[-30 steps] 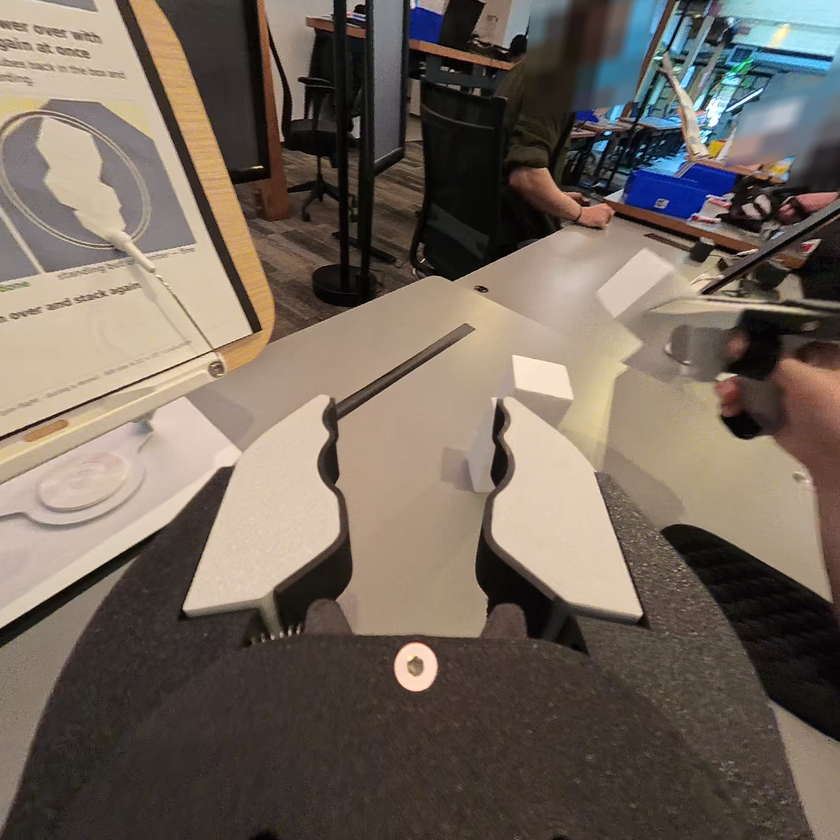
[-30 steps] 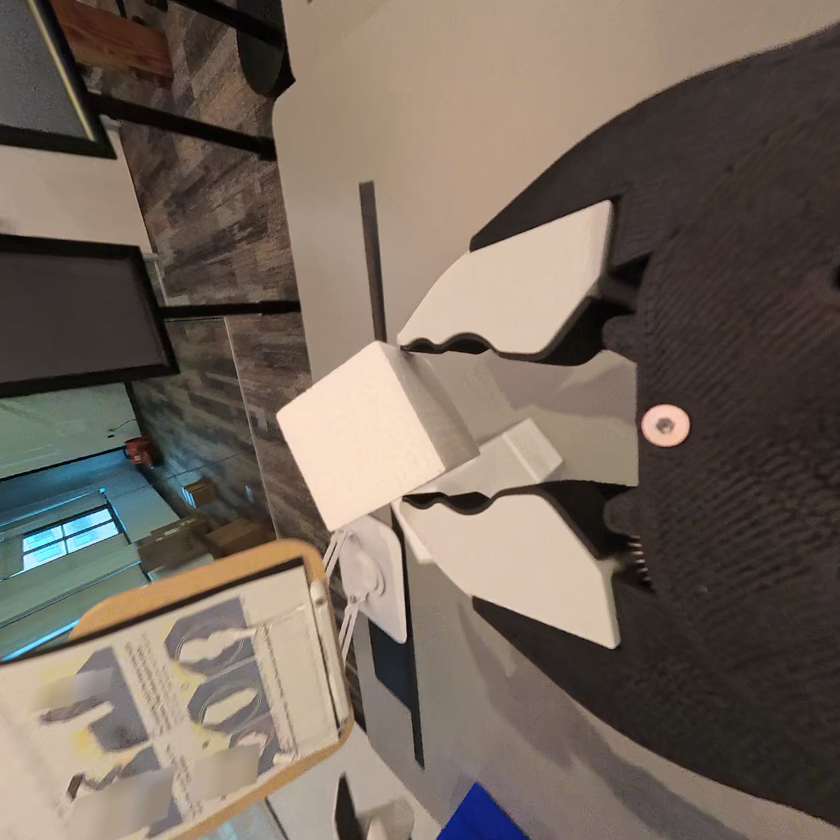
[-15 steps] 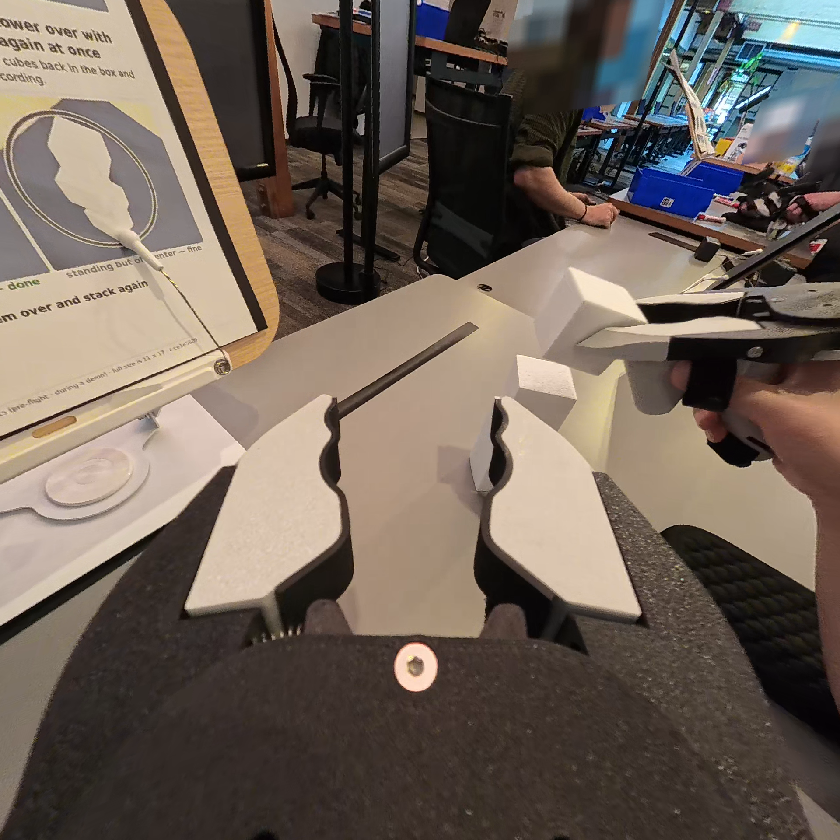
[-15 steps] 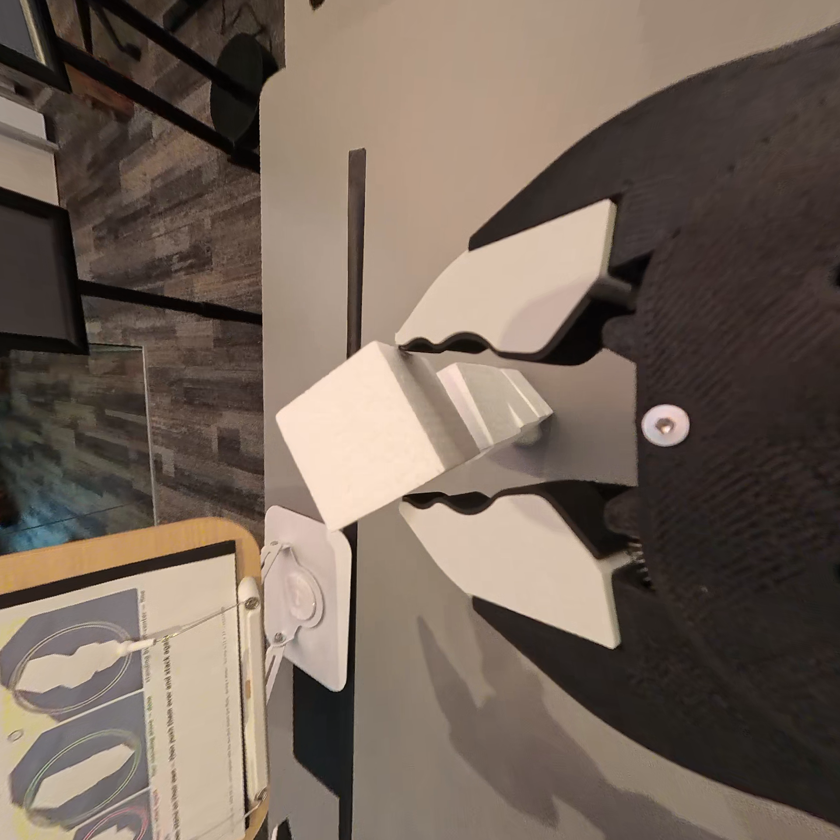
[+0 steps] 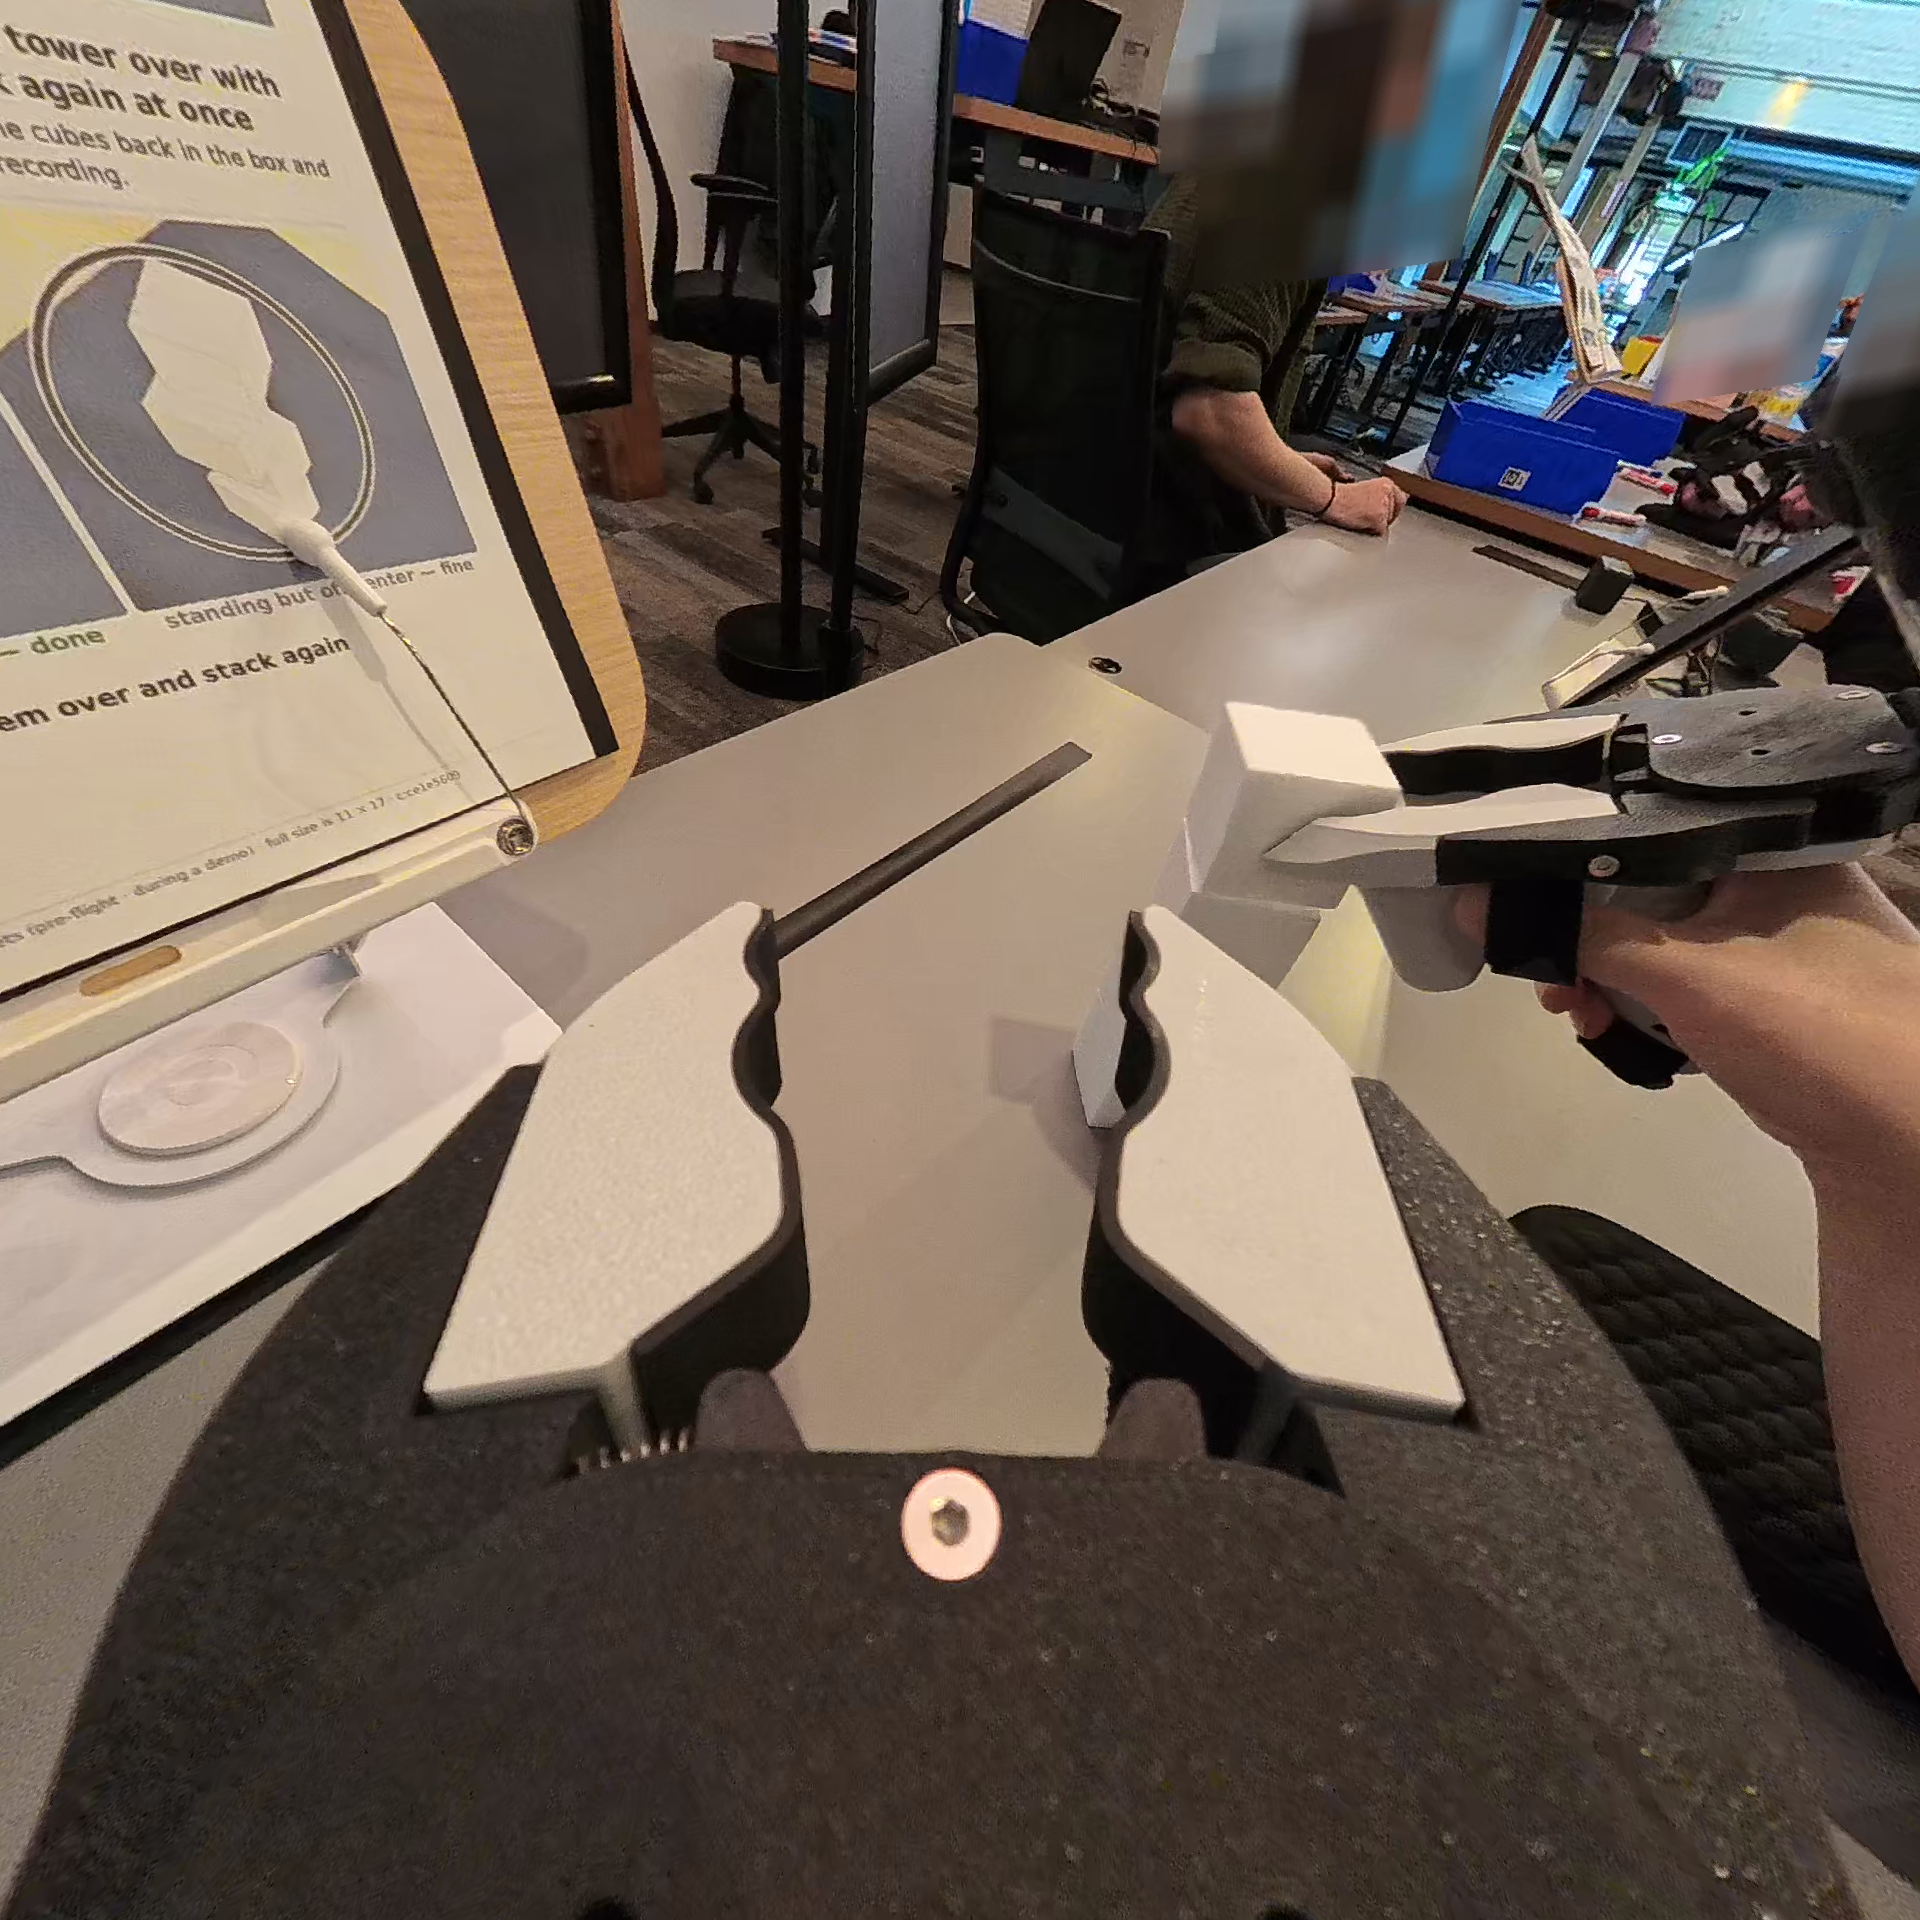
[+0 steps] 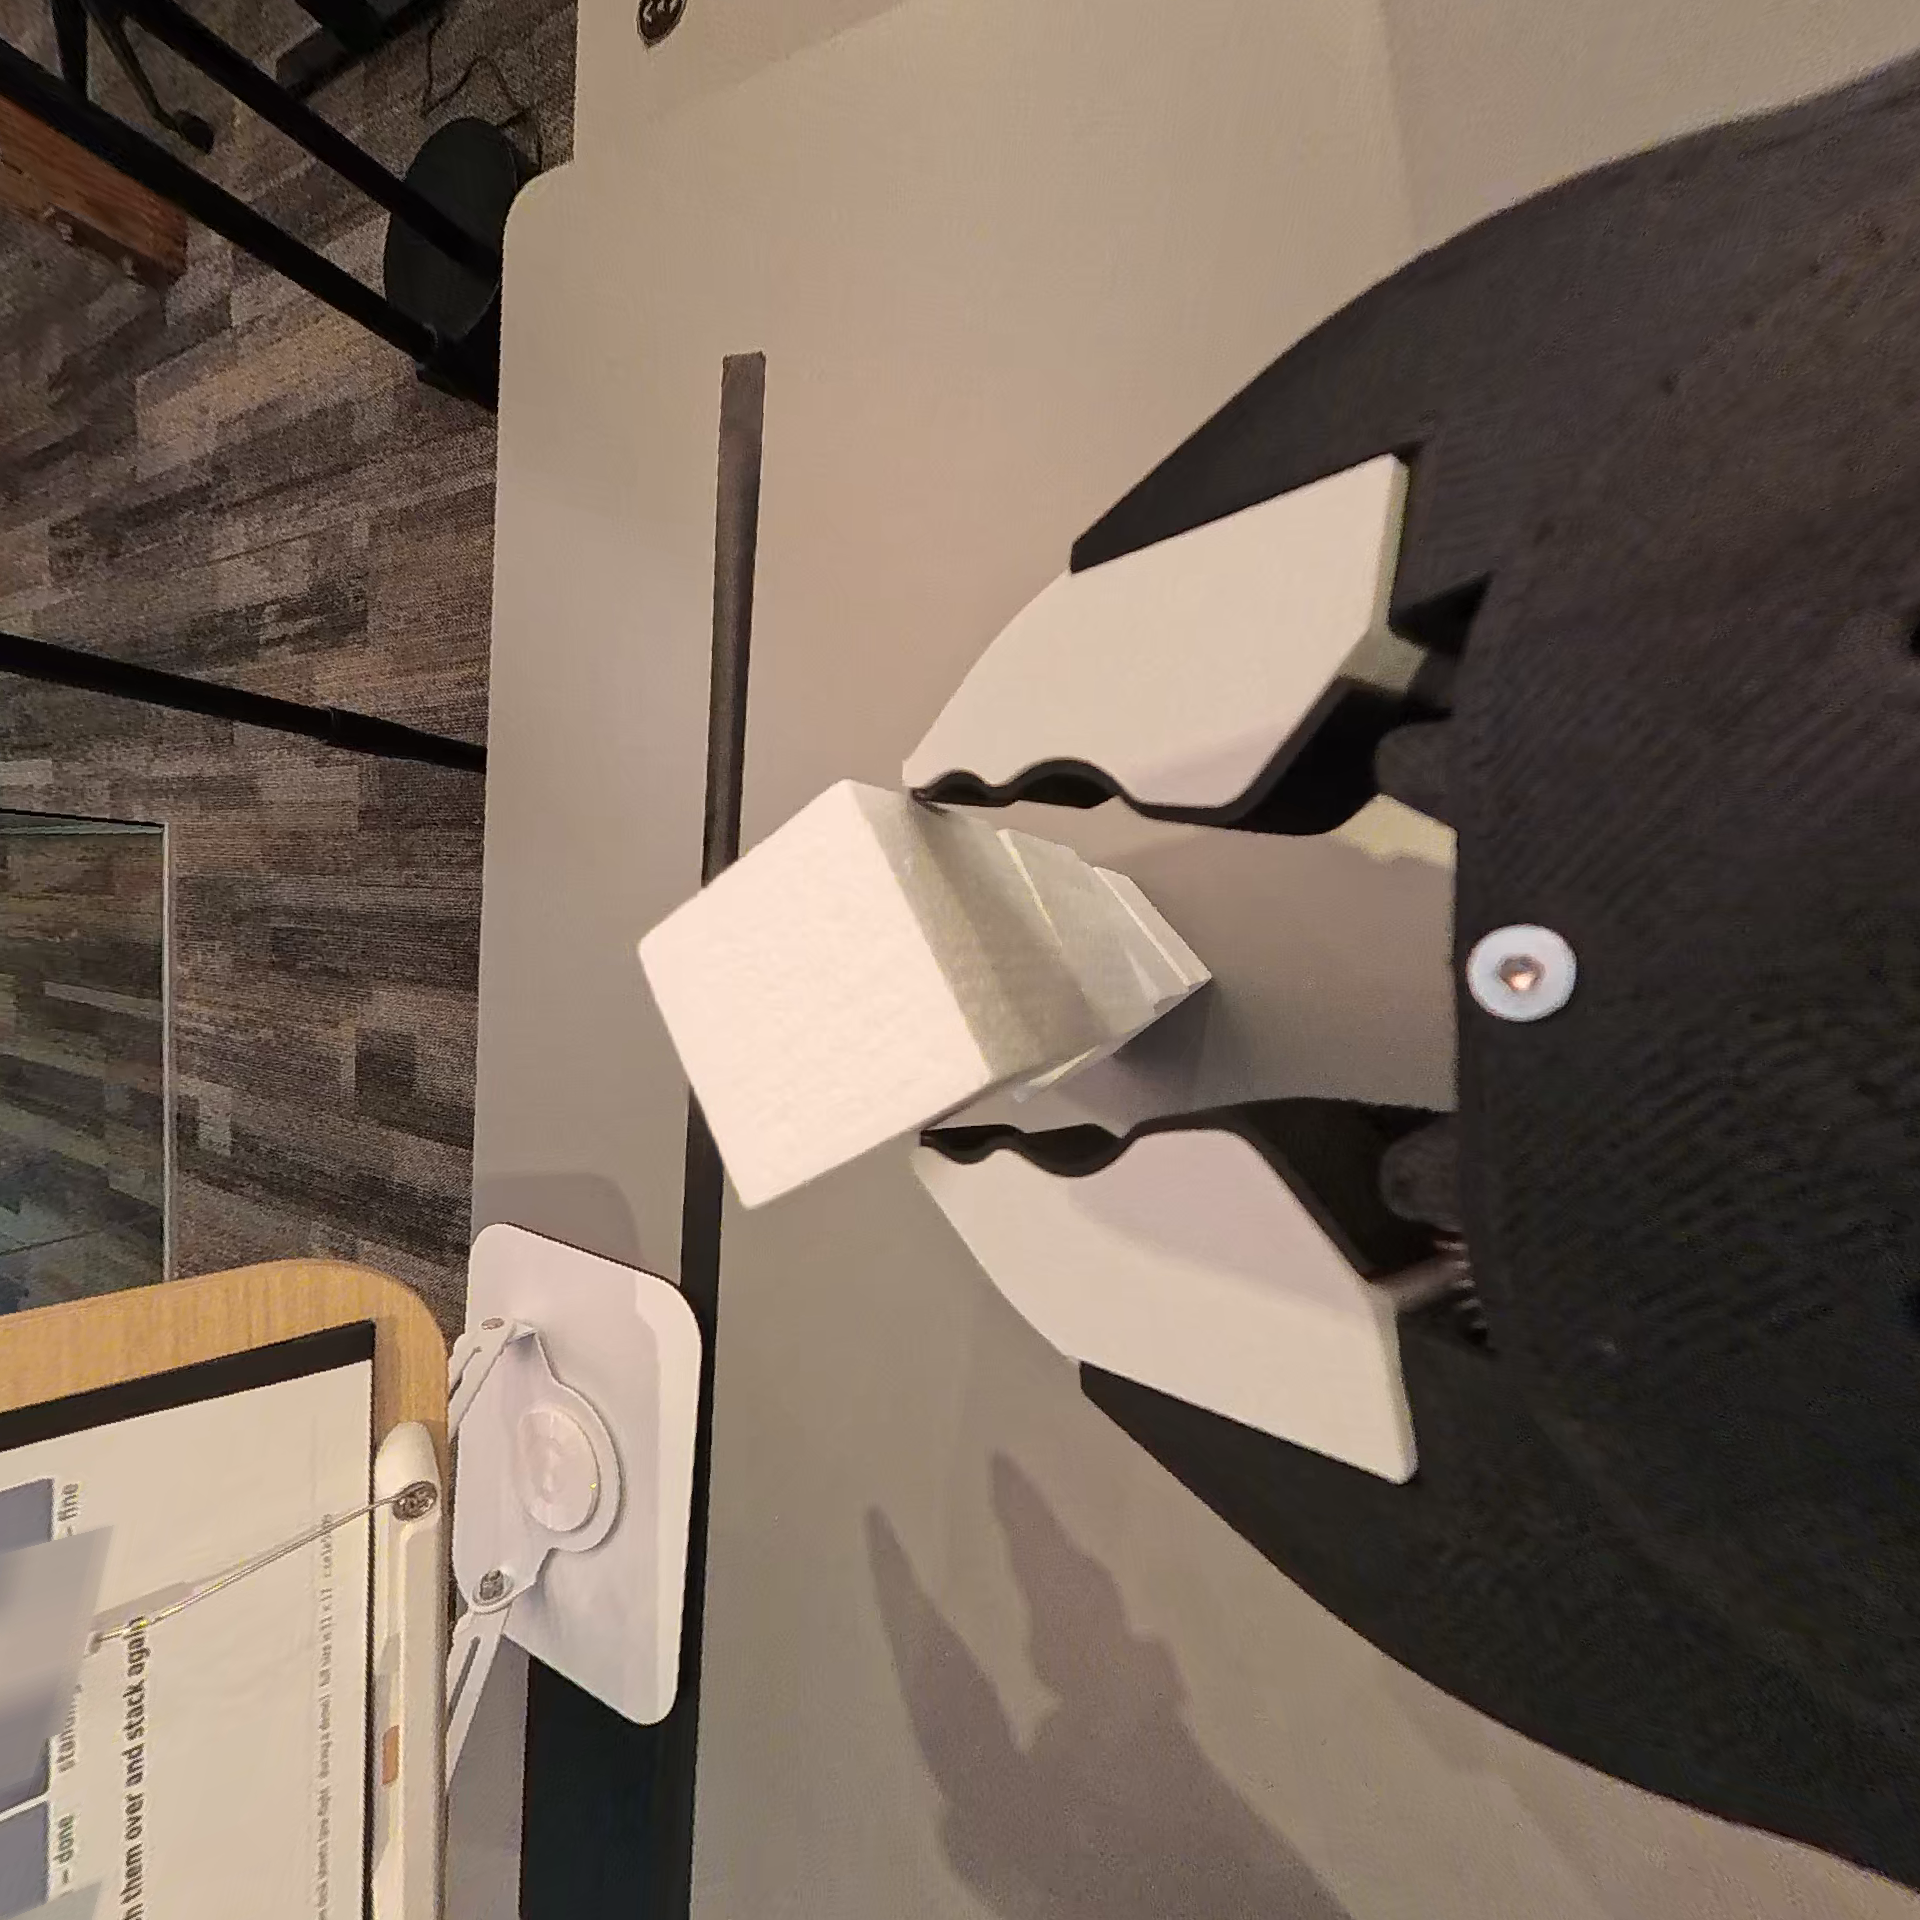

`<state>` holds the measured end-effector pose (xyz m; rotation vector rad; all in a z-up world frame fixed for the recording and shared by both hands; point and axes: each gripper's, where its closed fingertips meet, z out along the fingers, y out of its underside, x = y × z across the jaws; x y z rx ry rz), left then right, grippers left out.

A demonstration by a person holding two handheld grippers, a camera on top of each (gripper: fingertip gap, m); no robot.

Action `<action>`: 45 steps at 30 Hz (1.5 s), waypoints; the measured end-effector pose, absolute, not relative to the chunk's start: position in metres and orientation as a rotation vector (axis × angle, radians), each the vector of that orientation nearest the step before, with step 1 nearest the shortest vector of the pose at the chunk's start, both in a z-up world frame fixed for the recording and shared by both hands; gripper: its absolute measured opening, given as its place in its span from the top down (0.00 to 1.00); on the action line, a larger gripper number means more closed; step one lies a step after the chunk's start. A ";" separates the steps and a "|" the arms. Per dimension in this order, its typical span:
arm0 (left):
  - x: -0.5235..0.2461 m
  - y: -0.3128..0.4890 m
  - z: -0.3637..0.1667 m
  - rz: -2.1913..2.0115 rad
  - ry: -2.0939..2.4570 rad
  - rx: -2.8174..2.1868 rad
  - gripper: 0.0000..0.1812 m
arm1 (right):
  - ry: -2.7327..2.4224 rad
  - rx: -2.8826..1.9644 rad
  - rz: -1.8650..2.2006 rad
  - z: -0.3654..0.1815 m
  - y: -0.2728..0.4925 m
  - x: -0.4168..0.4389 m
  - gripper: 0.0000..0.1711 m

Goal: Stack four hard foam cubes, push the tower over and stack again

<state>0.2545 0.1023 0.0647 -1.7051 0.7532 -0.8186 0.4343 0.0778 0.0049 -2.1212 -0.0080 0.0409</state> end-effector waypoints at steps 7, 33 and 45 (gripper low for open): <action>0.254 0.102 0.067 -0.816 0.756 -1.692 0.65 | -0.082 -2.129 -0.008 0.005 0.077 0.435 0.54; 0.230 0.115 0.057 -0.772 0.718 -1.746 0.66 | 0.075 -2.398 0.328 -0.067 0.094 0.530 1.00; 0.220 0.123 0.049 -0.696 0.710 -1.773 0.67 | 0.055 -2.659 0.296 -0.140 0.093 0.535 1.00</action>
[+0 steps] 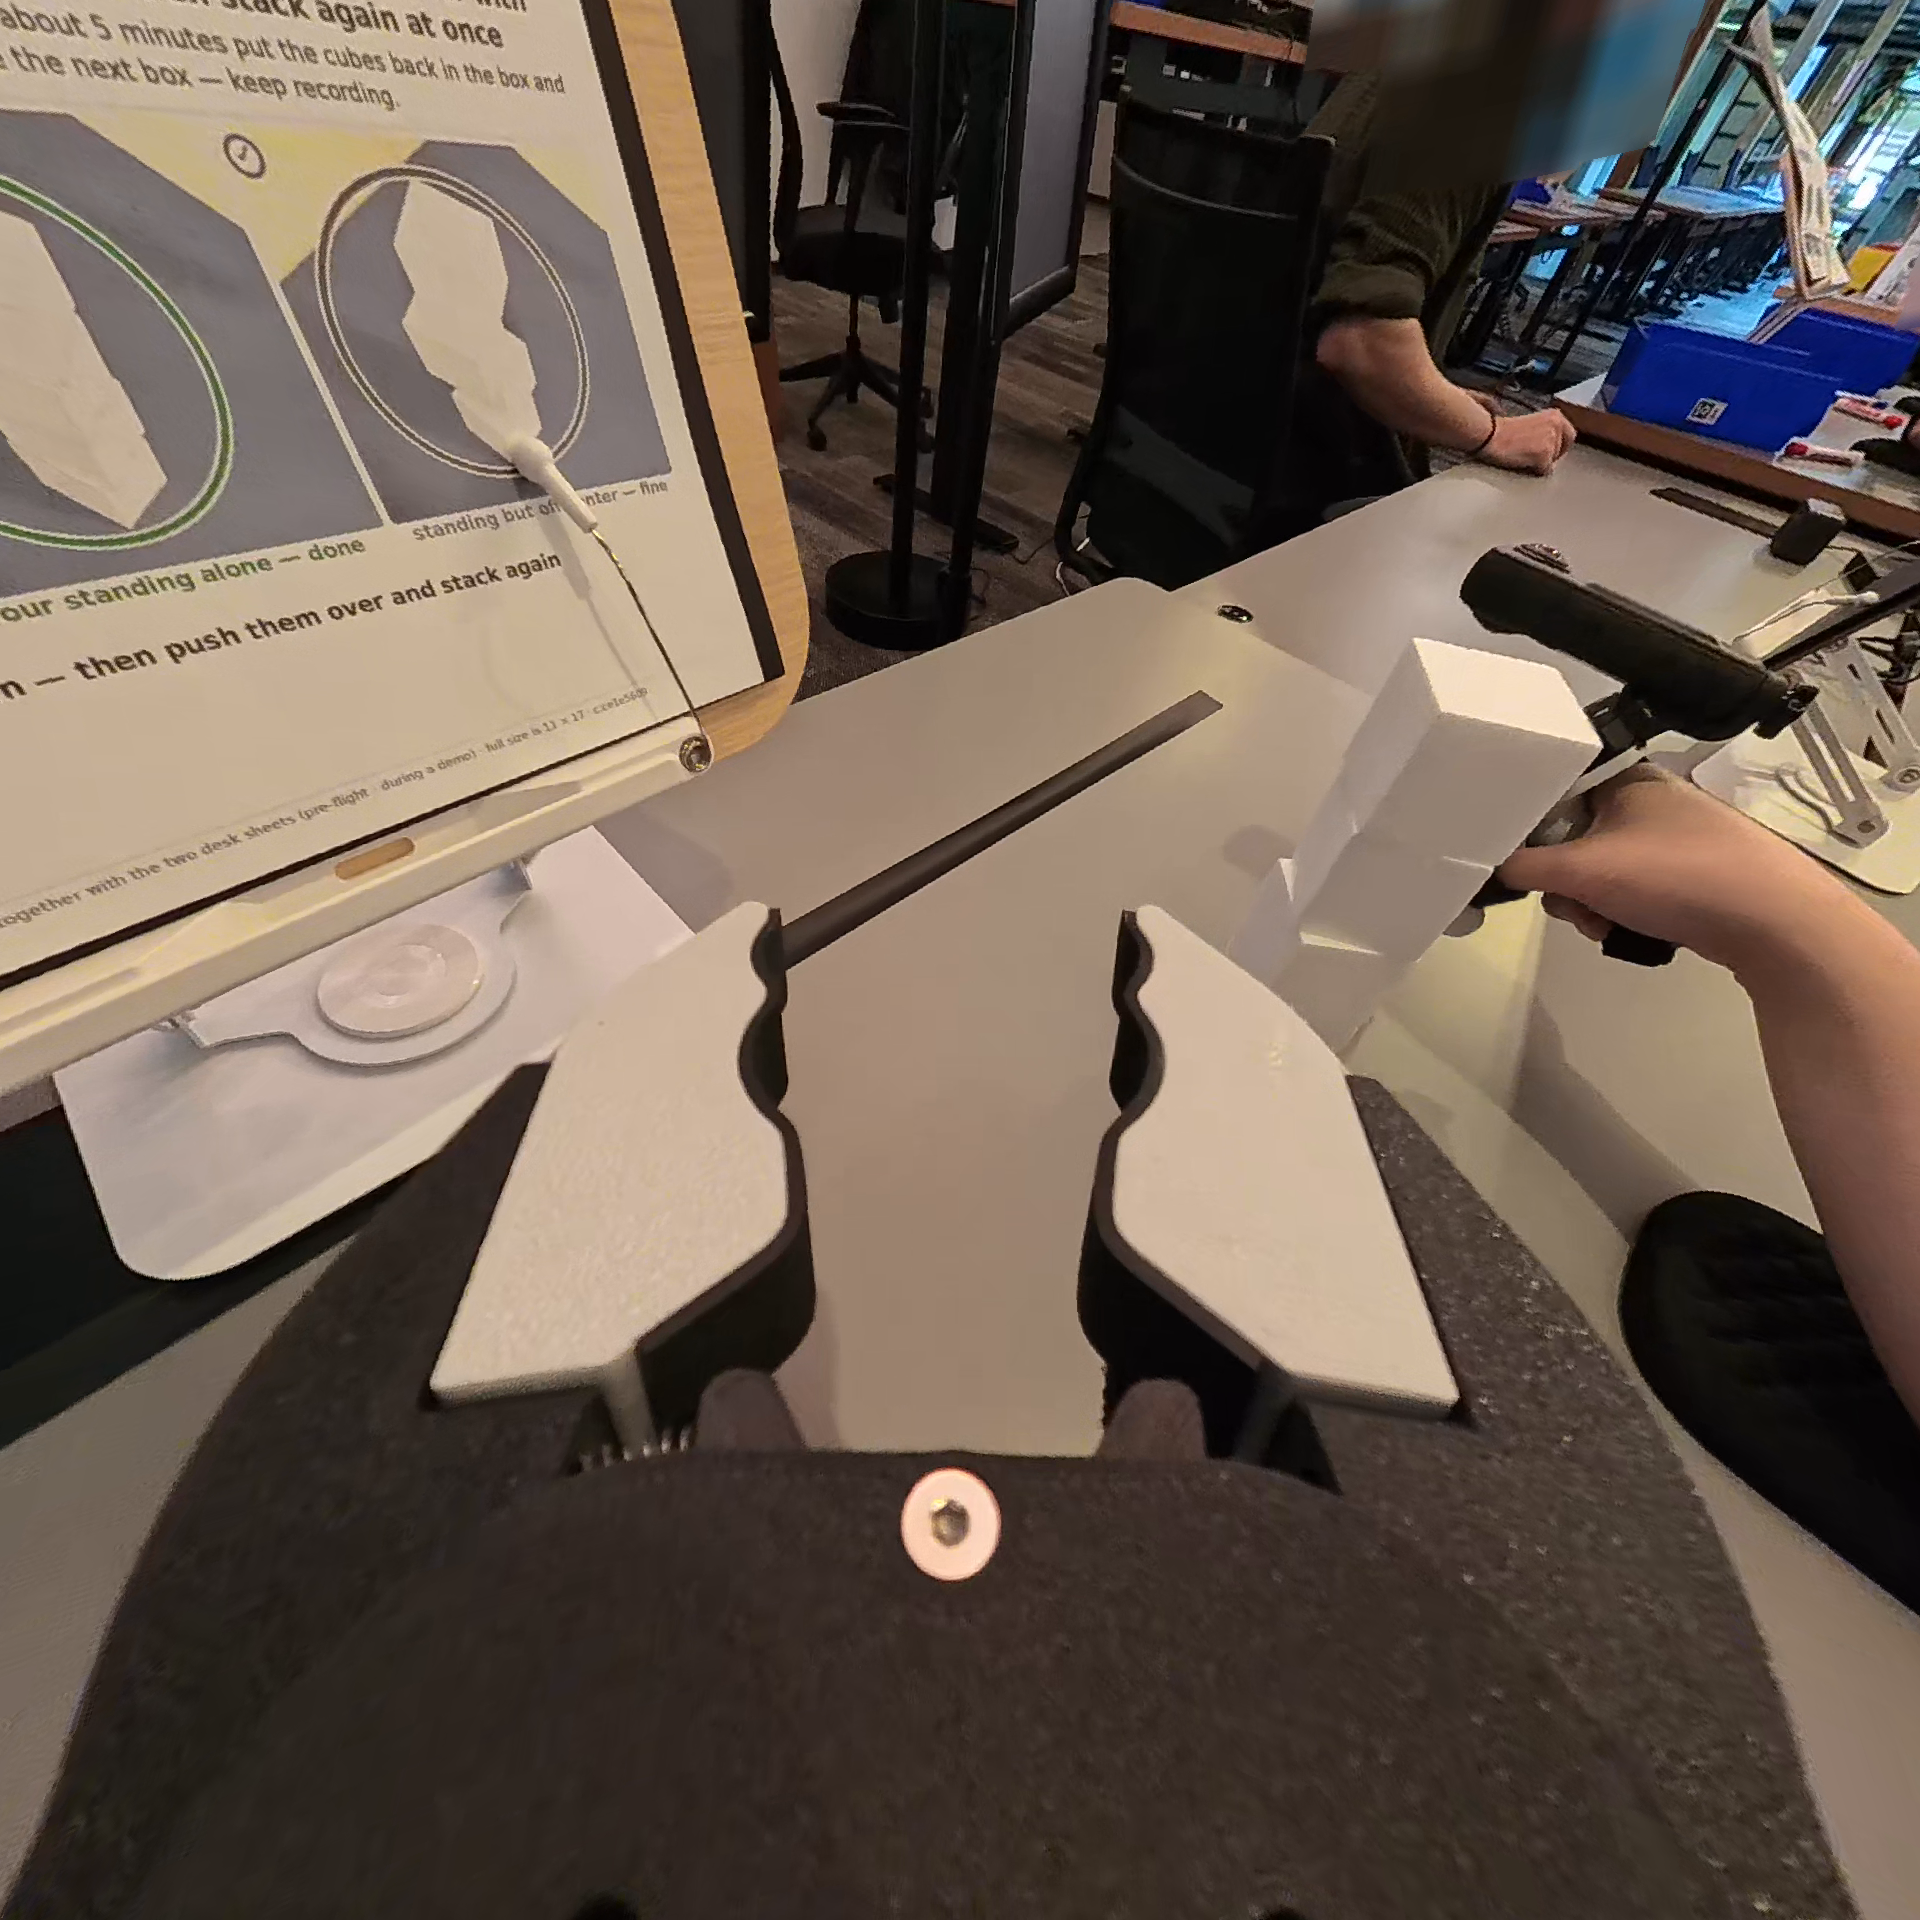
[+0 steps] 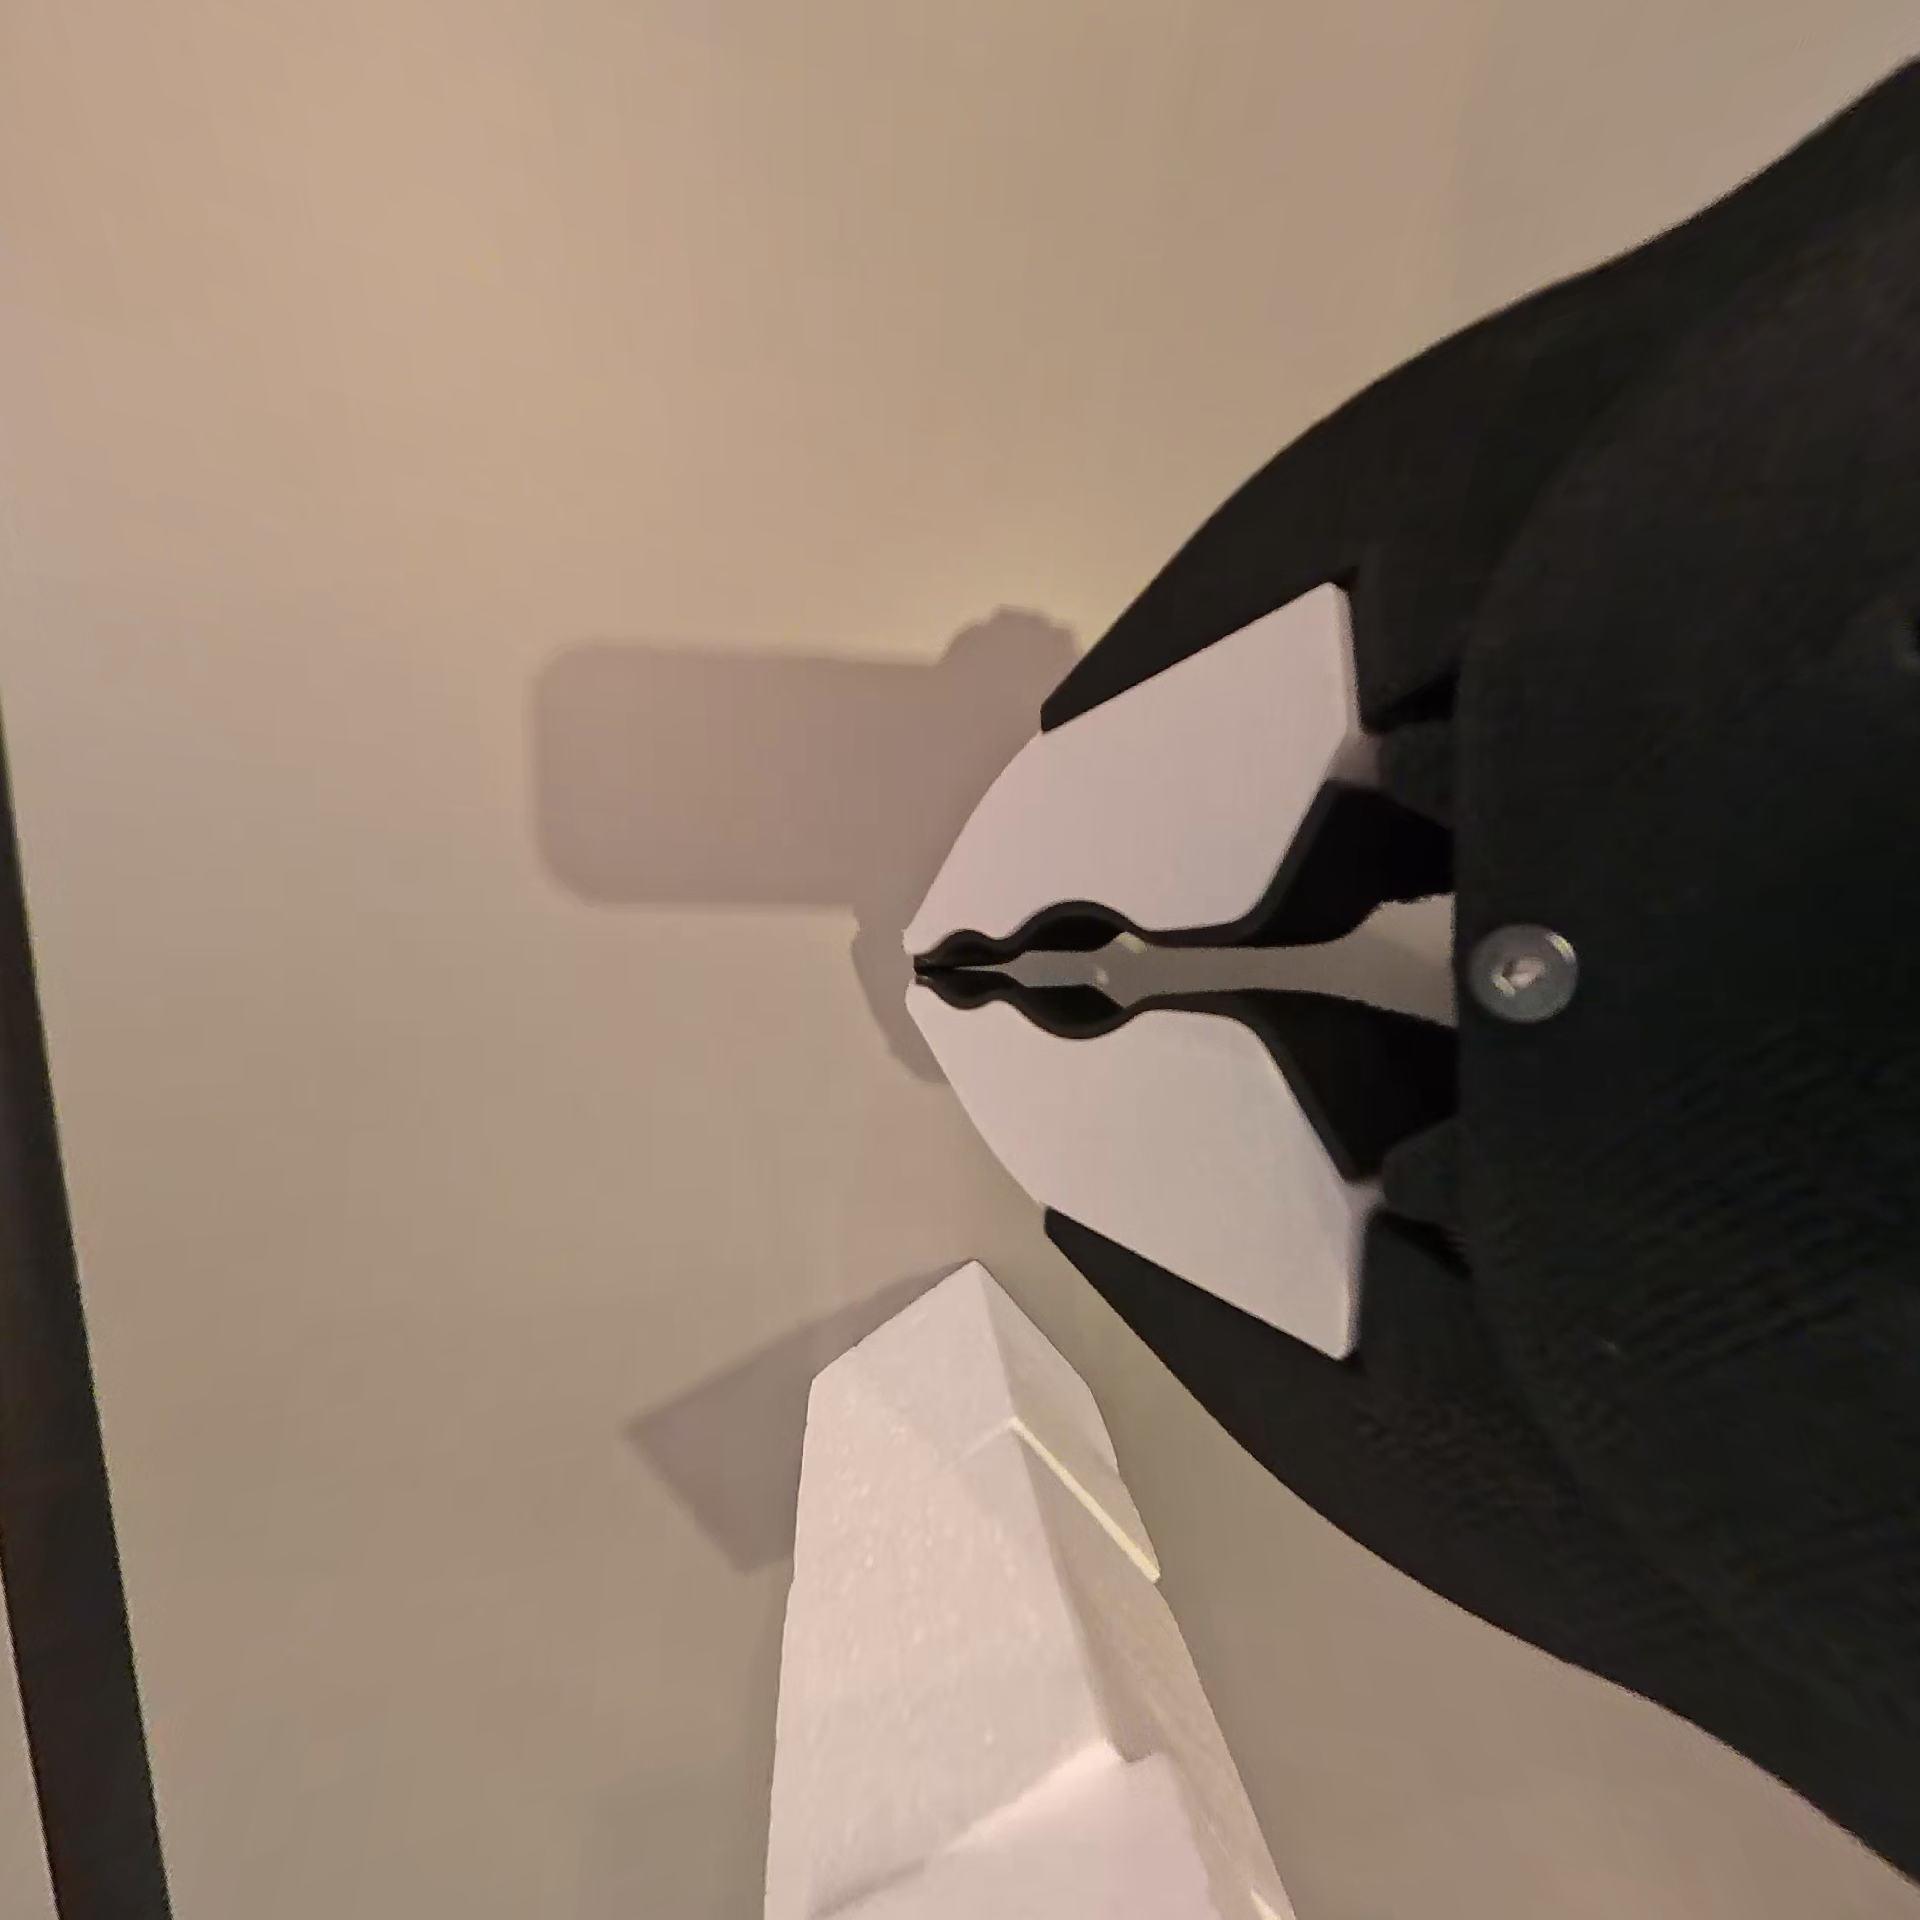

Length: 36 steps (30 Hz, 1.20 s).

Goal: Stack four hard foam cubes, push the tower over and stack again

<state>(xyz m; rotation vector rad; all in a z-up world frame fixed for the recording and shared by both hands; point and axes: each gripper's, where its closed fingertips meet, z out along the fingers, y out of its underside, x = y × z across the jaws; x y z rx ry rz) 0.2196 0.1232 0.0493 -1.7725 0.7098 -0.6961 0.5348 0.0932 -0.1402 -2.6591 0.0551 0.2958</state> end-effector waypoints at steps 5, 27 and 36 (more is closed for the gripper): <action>0.208 0.126 0.049 -0.669 0.698 -1.779 0.67 | 0.006 -2.662 0.253 -0.140 0.098 0.529 1.00; 0.127 0.162 0.034 -0.093 0.631 -1.802 0.63 | -0.428 -2.570 -0.015 -0.094 0.110 0.439 1.00; 0.095 0.154 0.035 -0.171 0.562 -1.876 0.62 | -0.615 -2.381 -0.029 -0.042 0.100 0.383 1.00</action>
